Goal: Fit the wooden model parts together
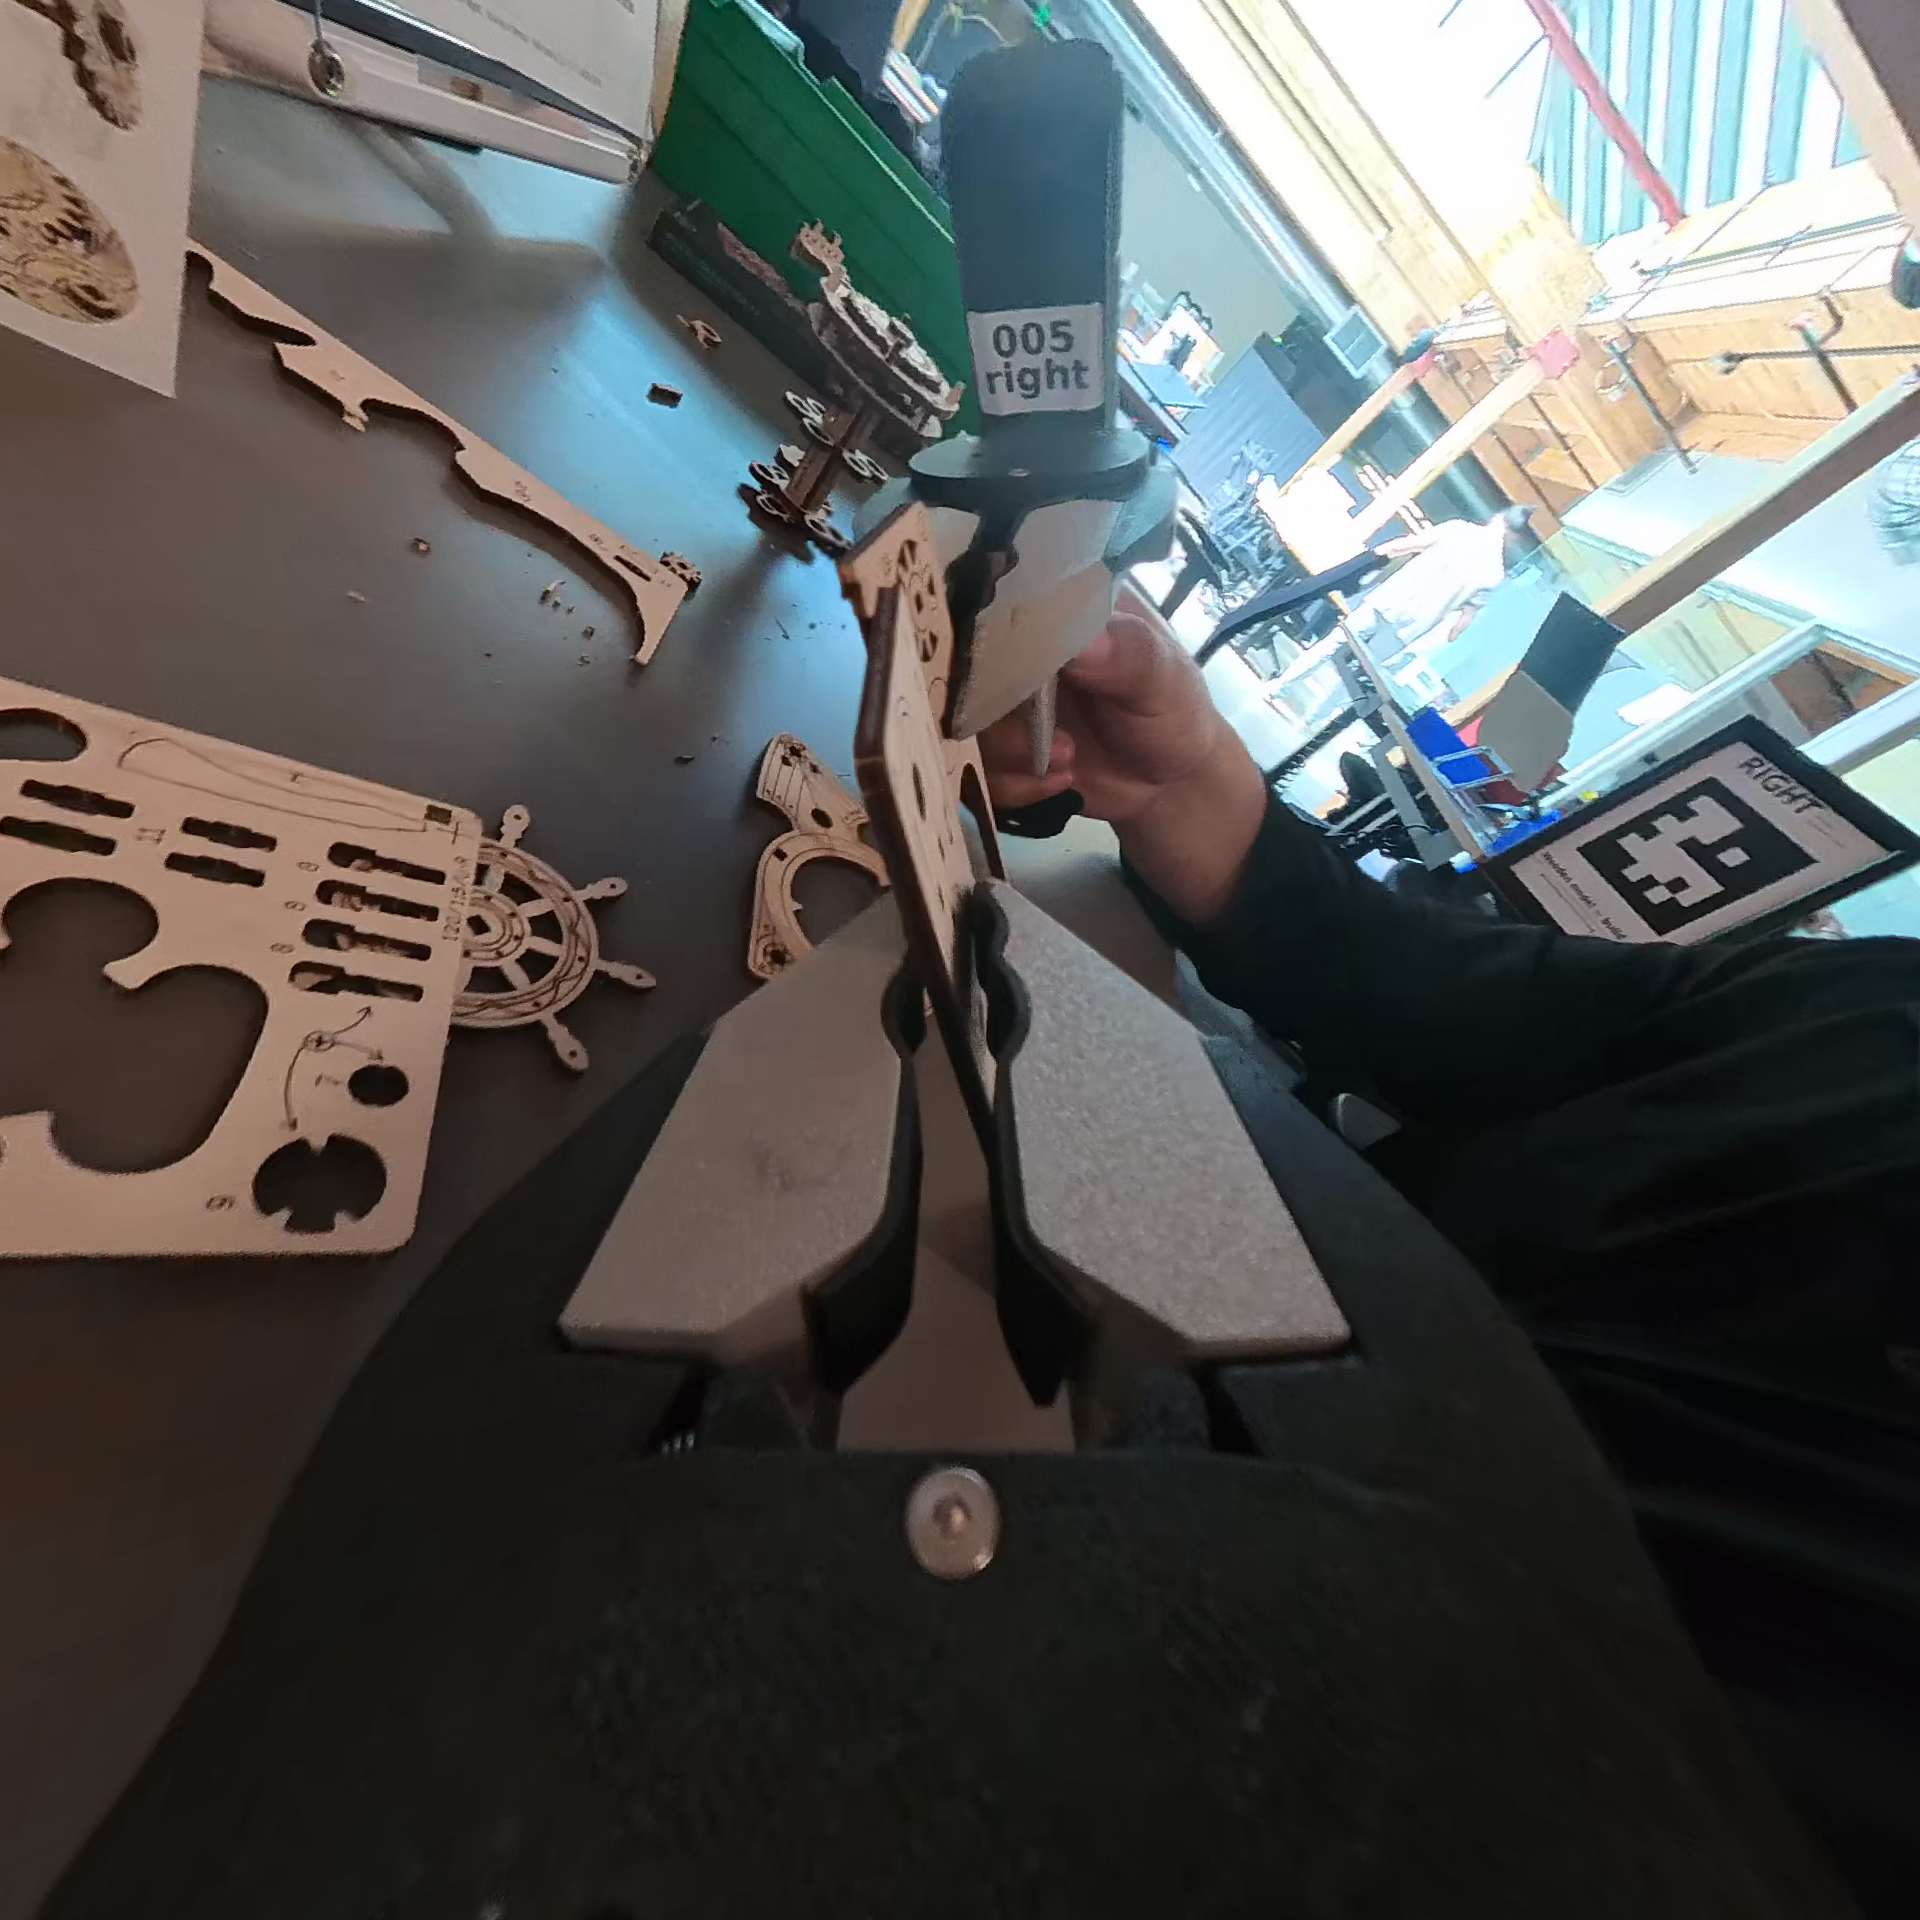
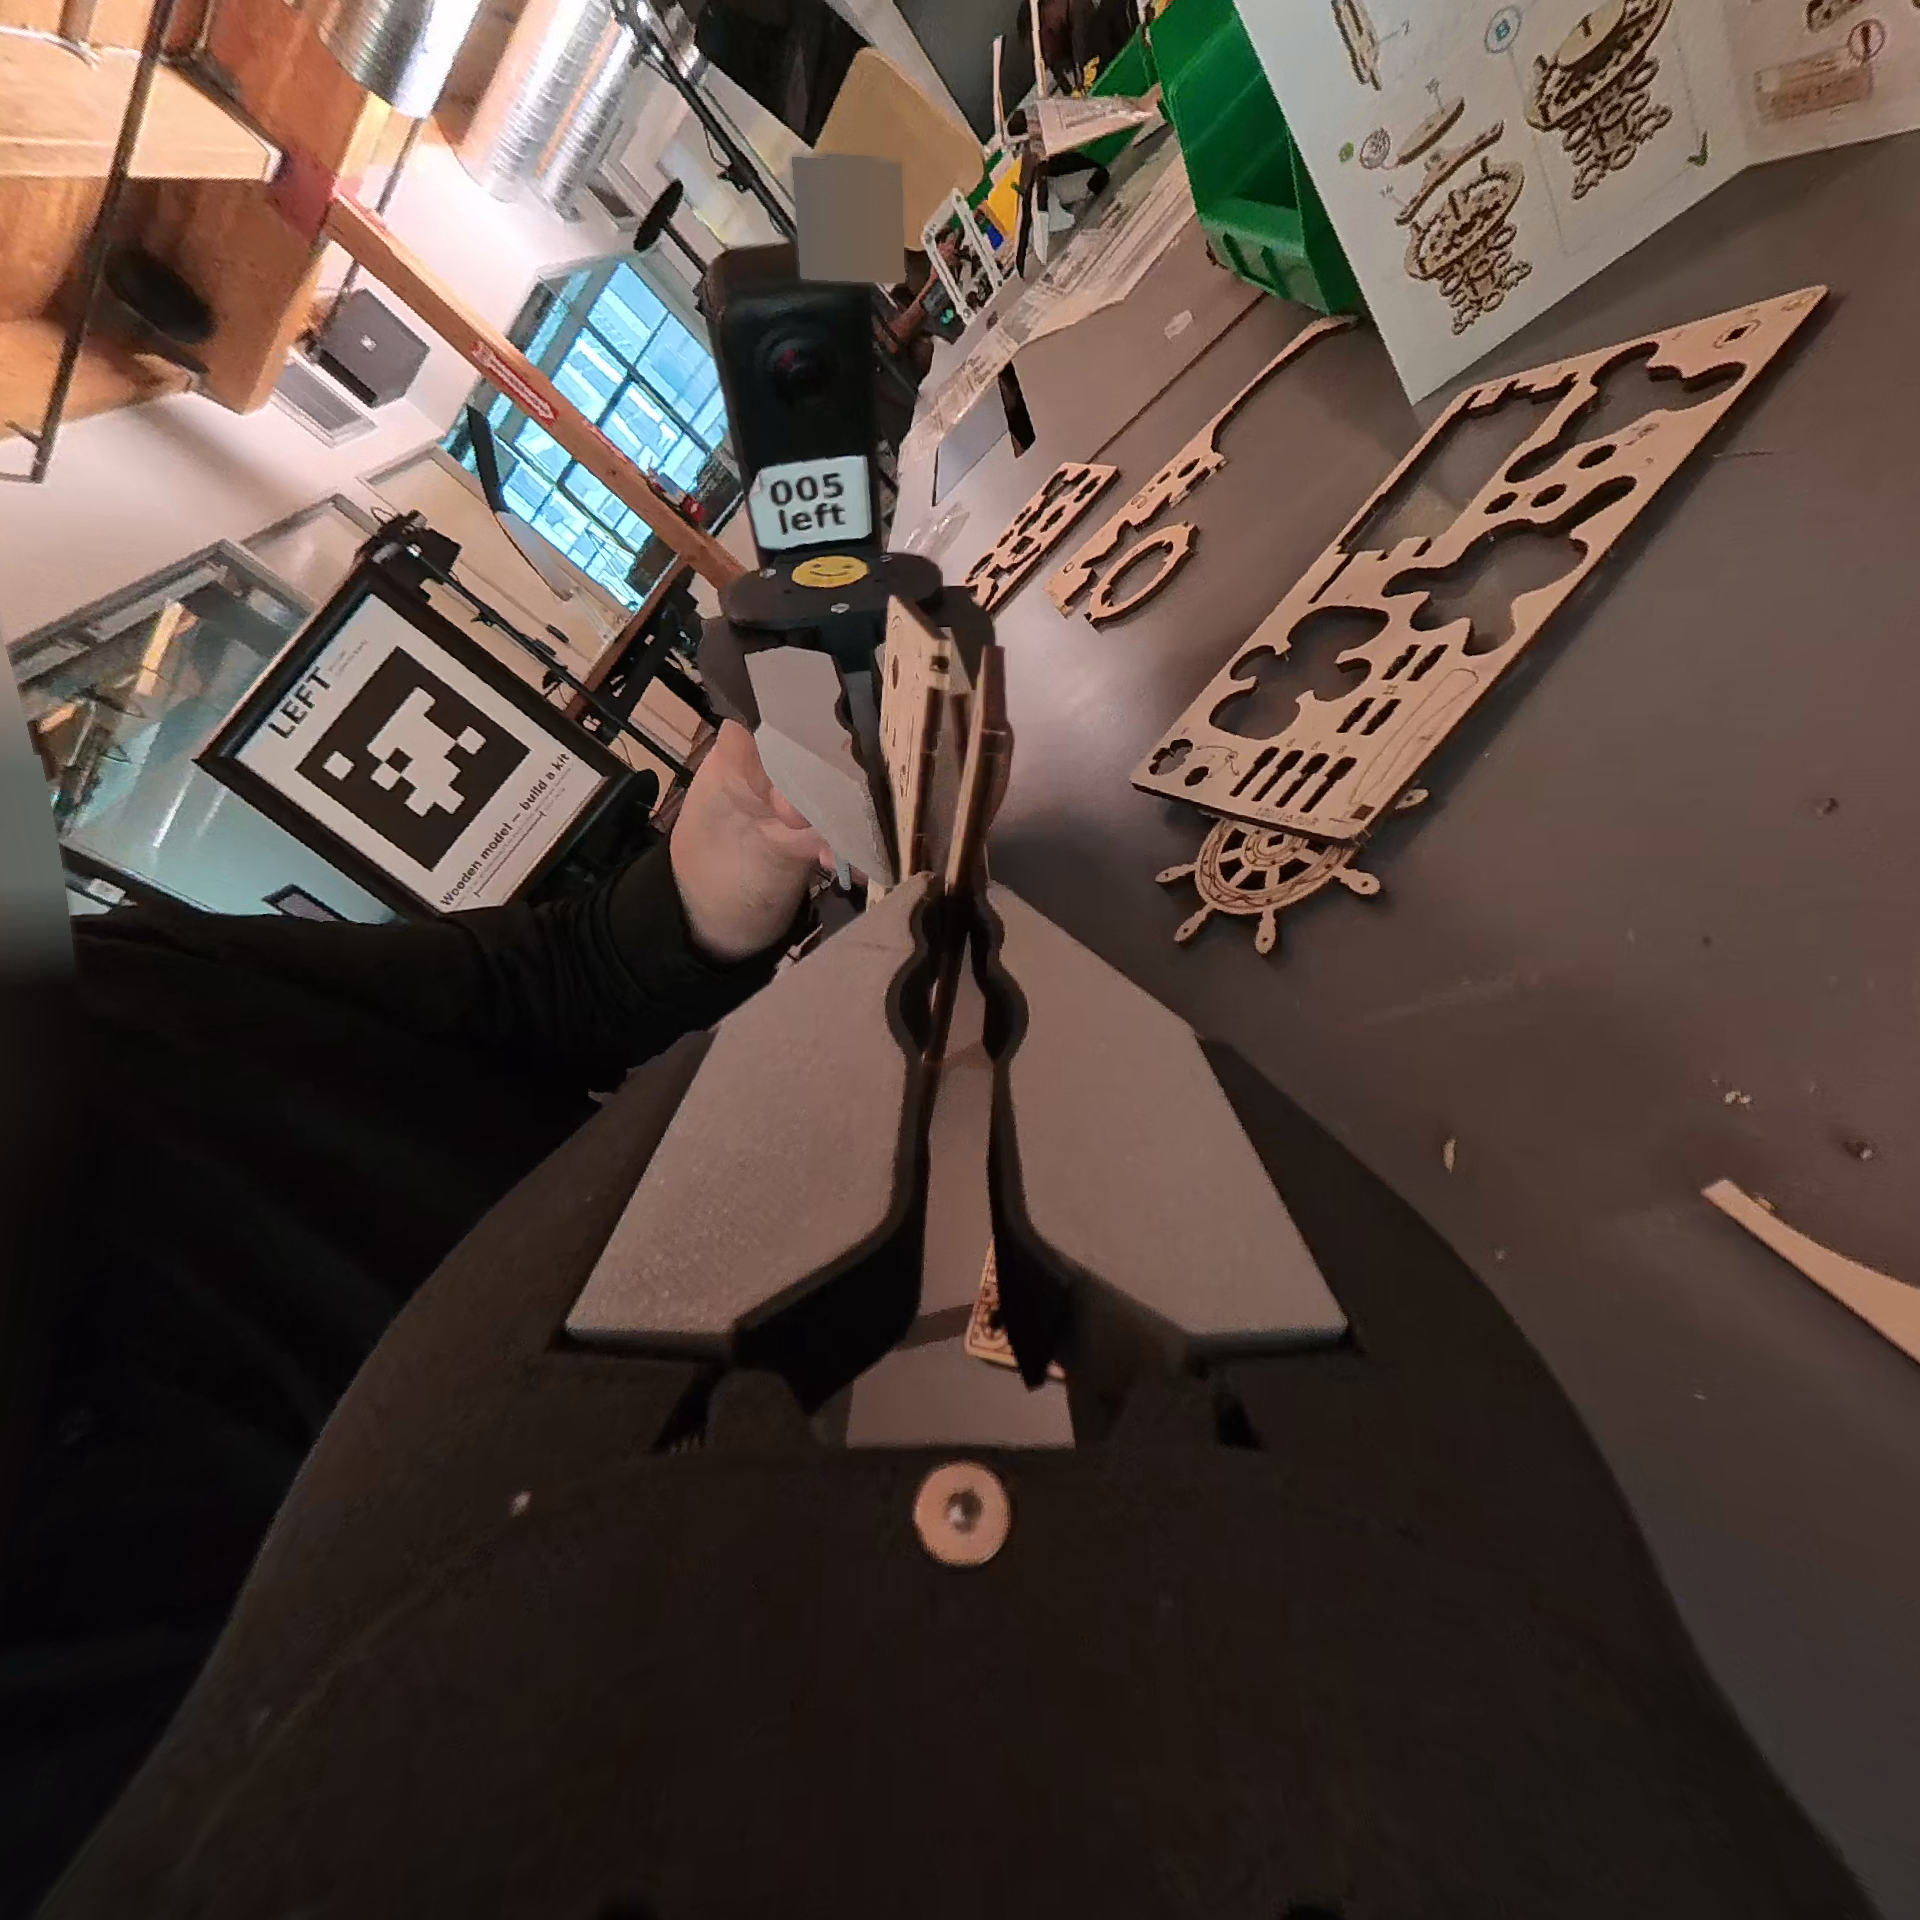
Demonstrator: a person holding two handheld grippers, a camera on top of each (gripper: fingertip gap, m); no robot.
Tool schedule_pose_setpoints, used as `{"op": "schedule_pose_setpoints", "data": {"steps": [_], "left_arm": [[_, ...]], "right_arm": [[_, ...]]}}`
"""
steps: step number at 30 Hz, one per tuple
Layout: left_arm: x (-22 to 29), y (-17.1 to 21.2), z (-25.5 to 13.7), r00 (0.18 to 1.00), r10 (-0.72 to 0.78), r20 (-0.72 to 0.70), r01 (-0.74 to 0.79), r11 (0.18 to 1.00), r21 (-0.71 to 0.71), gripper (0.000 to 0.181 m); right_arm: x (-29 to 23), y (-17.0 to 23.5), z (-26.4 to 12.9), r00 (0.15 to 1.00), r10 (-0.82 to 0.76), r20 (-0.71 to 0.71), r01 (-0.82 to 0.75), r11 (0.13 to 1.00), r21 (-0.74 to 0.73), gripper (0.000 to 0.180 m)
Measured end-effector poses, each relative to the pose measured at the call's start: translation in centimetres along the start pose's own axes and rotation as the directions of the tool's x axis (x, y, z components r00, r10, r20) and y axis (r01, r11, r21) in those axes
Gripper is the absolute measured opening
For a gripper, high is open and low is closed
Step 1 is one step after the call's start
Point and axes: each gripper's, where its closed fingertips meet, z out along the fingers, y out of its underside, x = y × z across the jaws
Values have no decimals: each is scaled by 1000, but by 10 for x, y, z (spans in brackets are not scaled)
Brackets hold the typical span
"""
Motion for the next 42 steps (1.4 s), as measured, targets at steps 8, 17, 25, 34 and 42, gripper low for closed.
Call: {"op": "schedule_pose_setpoints", "data": {"steps": [8,17,25,34,42], "left_arm": [[-2,4,-9,999,-12,36,11,1000,30,4],[-12,0,-16,994,-92,57,87,992,86,11],[-29,-18,-41,968,-30,248,-8,989,148,44],[19,-58,-73,882,258,394,-315,945,86,40],[28,-44,-17,932,292,215,-289,956,-44,28]], "right_arm": [[-11,0,9,999,0,37,0,1000,7,0],[-18,4,14,996,-57,73,60,998,-30,1],[-19,-6,9,995,-80,64,79,997,22,0],[-22,-11,9,992,-117,45,115,992,49,0],[-38,-12,11,975,-209,70,204,976,69,0]]}}
